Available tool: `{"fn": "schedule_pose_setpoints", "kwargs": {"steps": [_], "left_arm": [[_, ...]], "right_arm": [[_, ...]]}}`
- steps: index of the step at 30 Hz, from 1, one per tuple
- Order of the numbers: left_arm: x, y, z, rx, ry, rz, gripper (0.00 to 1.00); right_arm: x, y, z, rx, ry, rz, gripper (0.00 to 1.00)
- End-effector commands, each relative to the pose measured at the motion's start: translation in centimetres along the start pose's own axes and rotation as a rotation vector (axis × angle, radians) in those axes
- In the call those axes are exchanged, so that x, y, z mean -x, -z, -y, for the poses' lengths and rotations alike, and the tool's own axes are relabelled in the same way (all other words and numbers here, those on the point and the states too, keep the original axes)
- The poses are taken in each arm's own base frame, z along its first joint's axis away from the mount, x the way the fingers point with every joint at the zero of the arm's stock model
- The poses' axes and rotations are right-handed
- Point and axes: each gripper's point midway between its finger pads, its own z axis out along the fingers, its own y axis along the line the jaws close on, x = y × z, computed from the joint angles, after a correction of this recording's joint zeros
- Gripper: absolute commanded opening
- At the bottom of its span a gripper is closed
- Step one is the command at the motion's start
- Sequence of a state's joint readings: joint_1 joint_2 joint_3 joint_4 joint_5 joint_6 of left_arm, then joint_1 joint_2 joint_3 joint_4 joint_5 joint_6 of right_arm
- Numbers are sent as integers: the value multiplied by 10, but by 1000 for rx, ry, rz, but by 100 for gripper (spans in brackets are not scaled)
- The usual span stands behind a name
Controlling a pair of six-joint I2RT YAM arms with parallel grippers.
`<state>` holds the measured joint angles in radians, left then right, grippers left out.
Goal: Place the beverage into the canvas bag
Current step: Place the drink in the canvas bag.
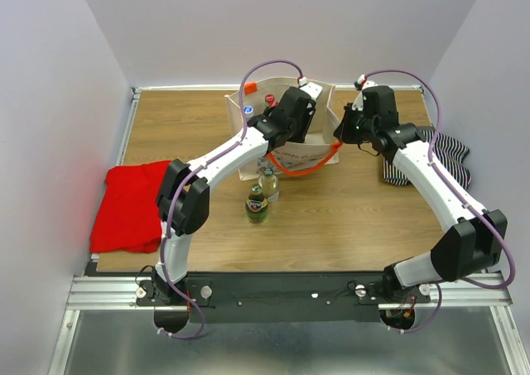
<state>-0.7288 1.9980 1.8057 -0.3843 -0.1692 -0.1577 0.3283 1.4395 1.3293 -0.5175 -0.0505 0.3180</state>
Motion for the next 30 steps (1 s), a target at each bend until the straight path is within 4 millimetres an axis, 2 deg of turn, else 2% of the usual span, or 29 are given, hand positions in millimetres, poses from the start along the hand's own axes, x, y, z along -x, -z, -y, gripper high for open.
{"fn": "schedule_pose_setpoints", "kwargs": {"steps": [1,3,5,6,9,16,20,24,30], "left_arm": [[40,17,-32,137,7,117,9],[36,14,-33,145,-2,102,13],[33,14,-34,153,-9,97,28],[31,14,-35,154,-11,92,32],[27,14,-35,156,-12,88,33],[24,14,-39,175,-20,80,57],[24,14,-40,177,-22,83,63],[26,15,-38,170,-26,88,65],[42,23,-27,144,-50,128,67]], "right_arm": [[27,23,-23,82,-2,76,1],[25,22,-22,81,-4,71,1],[27,22,-23,83,-5,75,1],[26,22,-23,83,-6,75,1],[27,23,-23,84,-6,78,1],[30,22,-24,83,-8,82,1],[30,22,-24,82,-8,82,1],[31,21,-23,77,-8,82,1],[32,21,-22,74,-7,85,1]]}}
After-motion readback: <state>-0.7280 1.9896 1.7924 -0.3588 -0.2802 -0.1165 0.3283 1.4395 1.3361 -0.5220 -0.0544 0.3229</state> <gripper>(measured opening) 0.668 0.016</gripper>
